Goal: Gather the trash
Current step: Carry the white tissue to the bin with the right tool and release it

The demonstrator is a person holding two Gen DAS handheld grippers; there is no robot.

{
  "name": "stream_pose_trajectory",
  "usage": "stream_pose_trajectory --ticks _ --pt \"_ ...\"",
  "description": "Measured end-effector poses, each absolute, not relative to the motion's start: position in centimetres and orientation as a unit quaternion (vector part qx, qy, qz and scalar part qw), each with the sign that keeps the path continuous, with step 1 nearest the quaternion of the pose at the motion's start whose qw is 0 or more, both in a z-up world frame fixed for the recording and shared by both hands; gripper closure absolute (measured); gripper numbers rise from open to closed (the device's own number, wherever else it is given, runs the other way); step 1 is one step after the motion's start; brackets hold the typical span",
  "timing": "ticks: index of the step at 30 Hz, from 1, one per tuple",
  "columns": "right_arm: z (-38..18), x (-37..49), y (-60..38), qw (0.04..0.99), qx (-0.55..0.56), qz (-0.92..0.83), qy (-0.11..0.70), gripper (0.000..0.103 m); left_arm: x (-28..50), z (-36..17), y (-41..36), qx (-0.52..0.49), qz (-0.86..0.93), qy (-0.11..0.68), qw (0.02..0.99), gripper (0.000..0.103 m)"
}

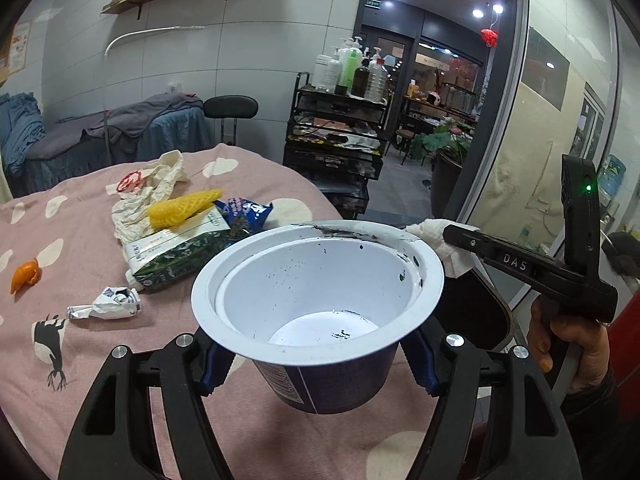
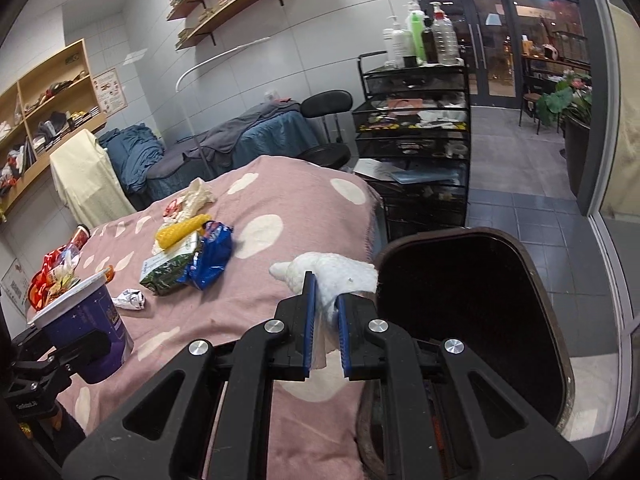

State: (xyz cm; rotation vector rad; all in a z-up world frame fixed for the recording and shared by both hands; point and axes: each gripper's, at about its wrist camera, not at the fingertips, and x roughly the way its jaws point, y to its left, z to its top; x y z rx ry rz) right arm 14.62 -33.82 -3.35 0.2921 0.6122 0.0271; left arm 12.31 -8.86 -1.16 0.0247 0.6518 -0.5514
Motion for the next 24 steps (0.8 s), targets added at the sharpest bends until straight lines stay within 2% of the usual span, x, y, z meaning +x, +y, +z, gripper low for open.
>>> stream_pose_trajectory --ticks 21,24 --pt "-11.0 14.9 -39.7 0.902 0.173 -0.091 0.385 0.092 12.3 -2.4 -14.5 0.031 -0.321 0.339 0.884 0.033" --pt "-12.2 15.4 -39.9 0.895 0.178 -0.095 0.397 0.085 12.3 -2.5 -14.9 0.035 -0.324 0.34 0.882 0.033"
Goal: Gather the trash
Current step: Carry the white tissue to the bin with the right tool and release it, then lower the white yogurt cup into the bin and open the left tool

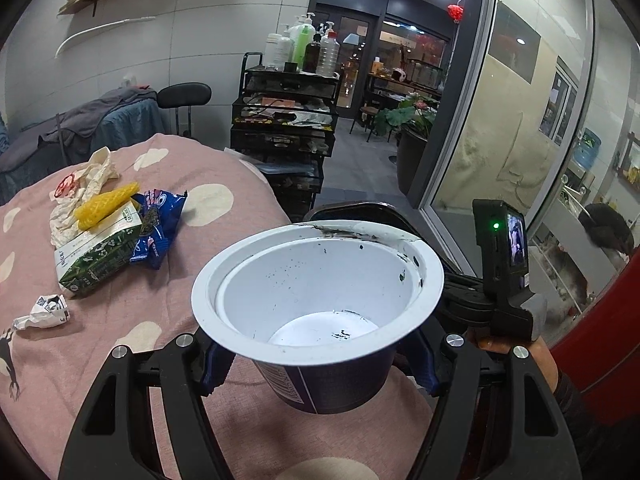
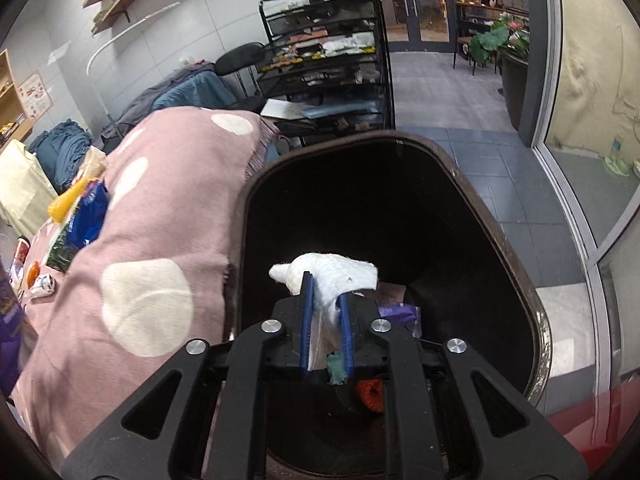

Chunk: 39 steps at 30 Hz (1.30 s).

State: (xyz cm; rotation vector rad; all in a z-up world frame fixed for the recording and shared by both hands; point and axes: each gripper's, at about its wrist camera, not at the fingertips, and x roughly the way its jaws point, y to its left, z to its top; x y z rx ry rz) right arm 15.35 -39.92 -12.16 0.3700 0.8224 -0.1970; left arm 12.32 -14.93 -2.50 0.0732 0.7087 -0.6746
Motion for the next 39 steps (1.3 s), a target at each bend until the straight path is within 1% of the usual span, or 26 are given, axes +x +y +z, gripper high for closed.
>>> stream_pose_trajectory --ticks 1,2,3,4,7,14,20,30,39 --pt "-12.4 15.4 -39.9 0.893 0.181 -0.095 0.4 0.077 12.4 -2.6 -15.1 0.038 -0.325 0.341 0.881 0.033" --pt "-12.6 15.3 -39.9 0.892 0.185 -0.097 0.401 0.059 12.4 -2.6 -15.2 0.039 -0.326 0.342 0.881 0.033" --pt "-12.7 15.1 -40.0 0.892 0.192 -0.1 0.397 0.05 12.3 -2.6 -15.4 0.041 -0.327 0.342 0.88 0.033" --pt "-12.6 14.9 -40.0 0.893 0.198 -0.103 0.391 0.039 12.3 -2.7 -15.6 0.043 -0.329 0.343 0.879 0.033" --pt "-12.3 14.3 -40.1 0.896 0.204 -0.104 0.381 0.037 12.4 -2.7 -16.2 0.047 -0.335 0.346 0.875 0.033" --pt "-10.4 12.5 -41.2 0.905 0.215 -0.132 0.343 0.026 12.8 -2.5 -18.7 0.06 -0.36 0.353 0.862 0.033" --pt "-9.0 11.0 -43.0 0.906 0.226 -0.164 0.318 0.021 13.3 -2.7 -21.6 0.071 -0.379 0.364 0.848 0.033" --pt "-8.9 9.5 -46.5 0.895 0.244 -0.208 0.31 0.02 14.8 -4.2 -25.7 0.092 -0.399 0.399 0.82 0.033" --pt "-9.2 8.9 -48.2 0.889 0.251 -0.226 0.308 0.02 15.9 -6.4 -28.6 0.135 -0.394 0.426 0.803 0.033"
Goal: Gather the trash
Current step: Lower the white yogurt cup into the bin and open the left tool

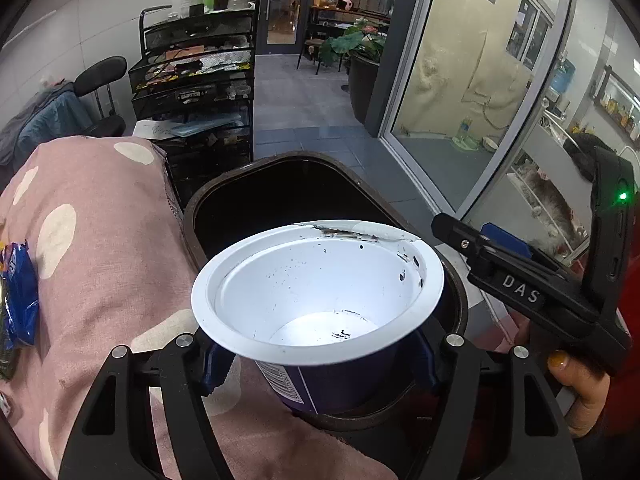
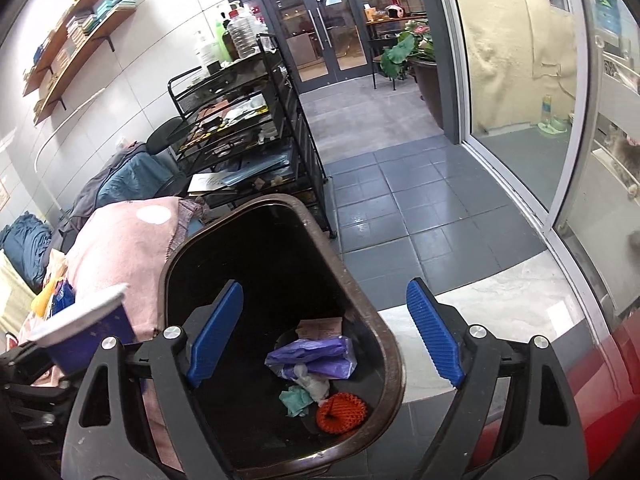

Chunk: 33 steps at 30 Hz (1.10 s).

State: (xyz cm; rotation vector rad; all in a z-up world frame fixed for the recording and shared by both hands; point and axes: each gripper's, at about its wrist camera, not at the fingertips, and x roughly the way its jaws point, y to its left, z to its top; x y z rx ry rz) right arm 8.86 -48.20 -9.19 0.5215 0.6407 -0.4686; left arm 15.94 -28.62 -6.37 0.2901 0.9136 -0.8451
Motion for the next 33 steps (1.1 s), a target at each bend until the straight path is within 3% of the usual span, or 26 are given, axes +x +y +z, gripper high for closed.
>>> stream_pose_trajectory --ticks 4,8,14,25,33 --pt "-9.4 8.7 -48.6 0.887 0.255 -0.229 0.31 0.019 16.3 -7.2 -29.3 0.154 -0.394 0.448 0.787 0.031" --pt "-9.5 8.7 -48.6 0.886 0.256 -0.229 0.311 0.017 16.1 -7.8 -29.8 0.174 -0.392 0.457 0.779 0.016" --pt "-9.4 8.7 -48.9 0.885 0.261 -0.235 0.307 0.013 15.8 -7.9 -30.2 0.19 -0.395 0.454 0.776 0.008" --pt "-8.6 8.6 -48.4 0.89 0.256 -0.227 0.302 0.012 15.1 -5.9 -28.6 0.161 -0.402 0.431 0.792 0.007" --pt "-8.3 9.8 -46.2 0.897 0.248 -0.194 0.308 0.012 13.1 -3.0 -23.9 0.134 -0.375 0.362 0.843 0.005"
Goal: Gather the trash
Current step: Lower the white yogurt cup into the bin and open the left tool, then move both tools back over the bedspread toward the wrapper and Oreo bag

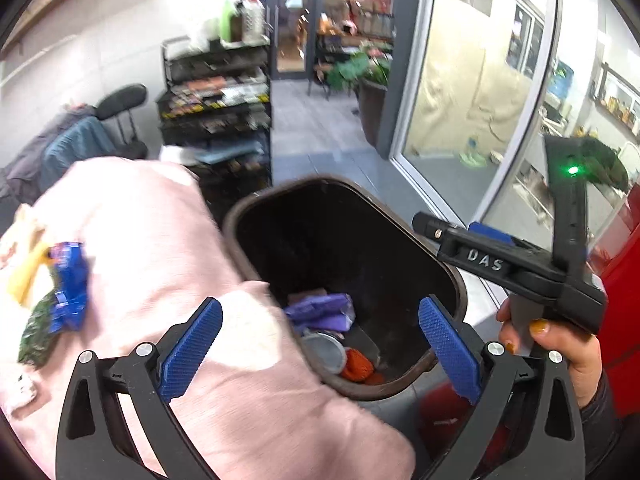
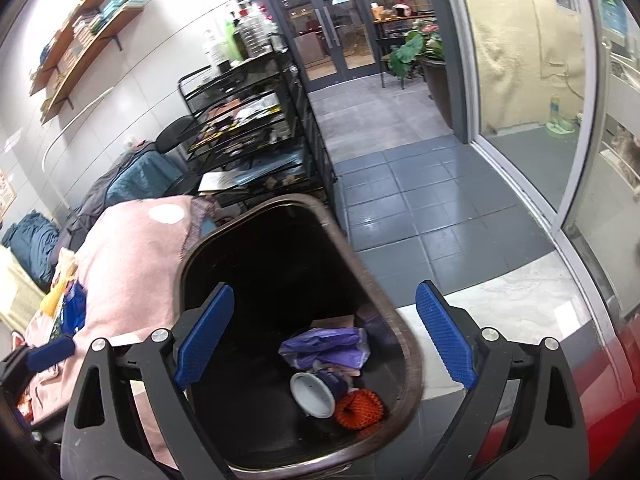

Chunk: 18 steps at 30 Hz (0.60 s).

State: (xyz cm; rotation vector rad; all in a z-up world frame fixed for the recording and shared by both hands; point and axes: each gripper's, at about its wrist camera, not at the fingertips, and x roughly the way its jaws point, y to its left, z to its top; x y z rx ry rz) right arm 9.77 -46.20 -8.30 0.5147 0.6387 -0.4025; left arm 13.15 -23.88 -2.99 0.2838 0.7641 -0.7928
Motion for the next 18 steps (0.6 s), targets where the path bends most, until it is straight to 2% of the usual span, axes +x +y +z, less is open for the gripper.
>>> stream_pose_trajectory --ticks 6,18 --pt "-7.9 11.4 -42.9 0.908 0.229 -0.15 0.317 0.012 12.4 -1.7 -19.5 0.115 -0.339 0.319 0.878 0.005" --pt "-6.3 15.2 -34.3 0.924 0.179 -0.038 0.336 0.012 13.8 -3.0 -9.6 0.062 -0.229 0.331 0.913 0.005"
